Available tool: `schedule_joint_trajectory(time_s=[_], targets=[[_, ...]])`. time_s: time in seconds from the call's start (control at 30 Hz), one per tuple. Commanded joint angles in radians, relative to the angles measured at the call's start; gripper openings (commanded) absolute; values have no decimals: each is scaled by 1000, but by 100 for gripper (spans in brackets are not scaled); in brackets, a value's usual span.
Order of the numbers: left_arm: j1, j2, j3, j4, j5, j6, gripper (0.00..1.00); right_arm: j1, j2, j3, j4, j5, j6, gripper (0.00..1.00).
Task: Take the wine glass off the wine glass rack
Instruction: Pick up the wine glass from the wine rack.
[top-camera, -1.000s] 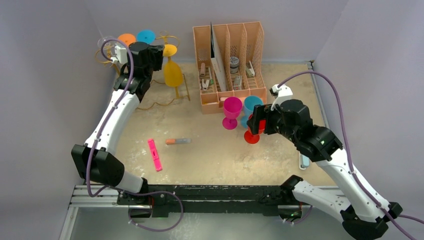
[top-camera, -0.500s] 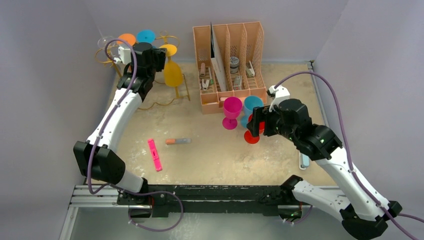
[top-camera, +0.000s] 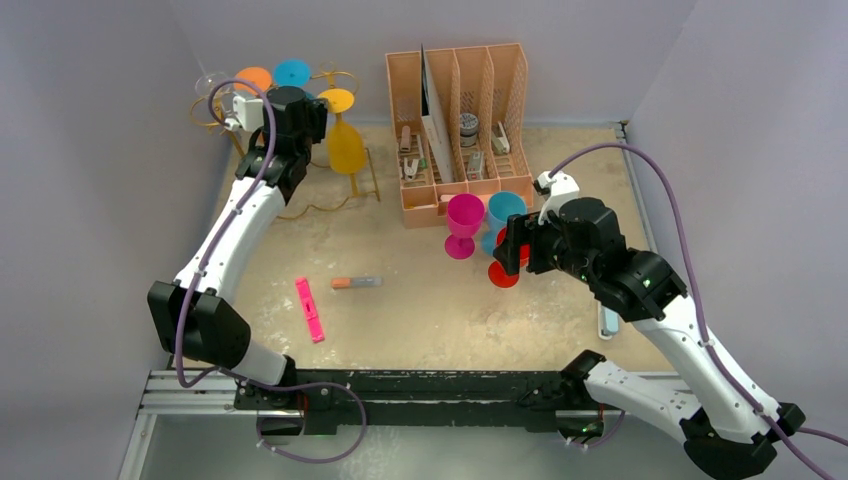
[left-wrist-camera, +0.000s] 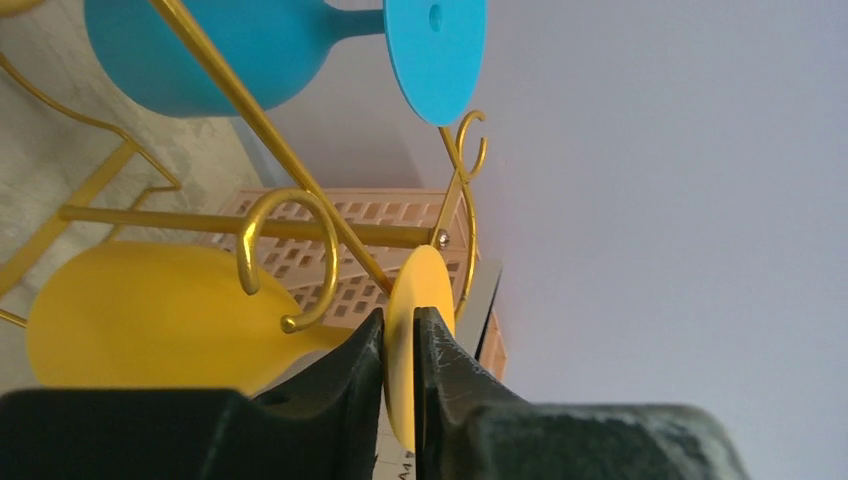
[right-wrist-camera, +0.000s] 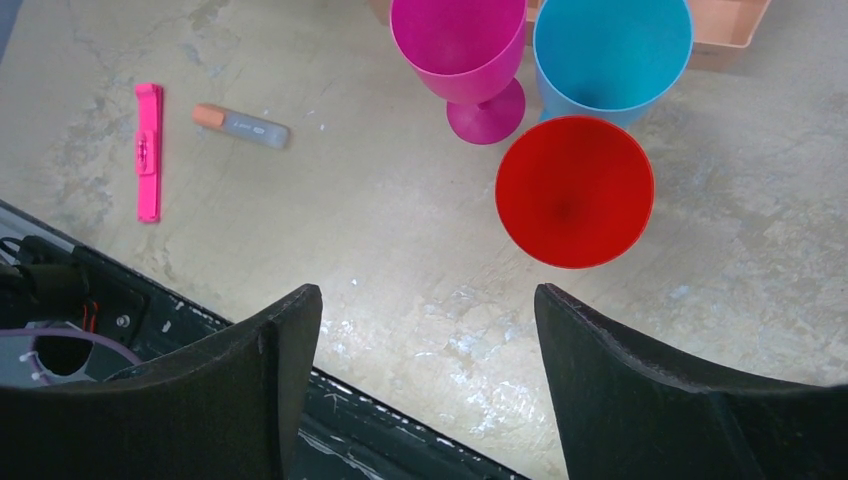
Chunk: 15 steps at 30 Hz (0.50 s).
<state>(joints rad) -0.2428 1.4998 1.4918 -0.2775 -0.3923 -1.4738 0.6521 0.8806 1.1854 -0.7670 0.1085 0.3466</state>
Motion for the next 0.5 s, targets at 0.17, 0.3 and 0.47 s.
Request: schedule_joint_trajectory(time_s=[0.17,0.3,0.47], targets=[[-2,1,-7,50,-42,19,8,-3,-16,23,-10,-8,-7,79],[-2,0,-36,86,-45,1,18,-3,-21,18,-11,-1,-7,78],[-1,-1,-63,109,-38,-15,19,-3,-19,17,-9,1,-7,78]])
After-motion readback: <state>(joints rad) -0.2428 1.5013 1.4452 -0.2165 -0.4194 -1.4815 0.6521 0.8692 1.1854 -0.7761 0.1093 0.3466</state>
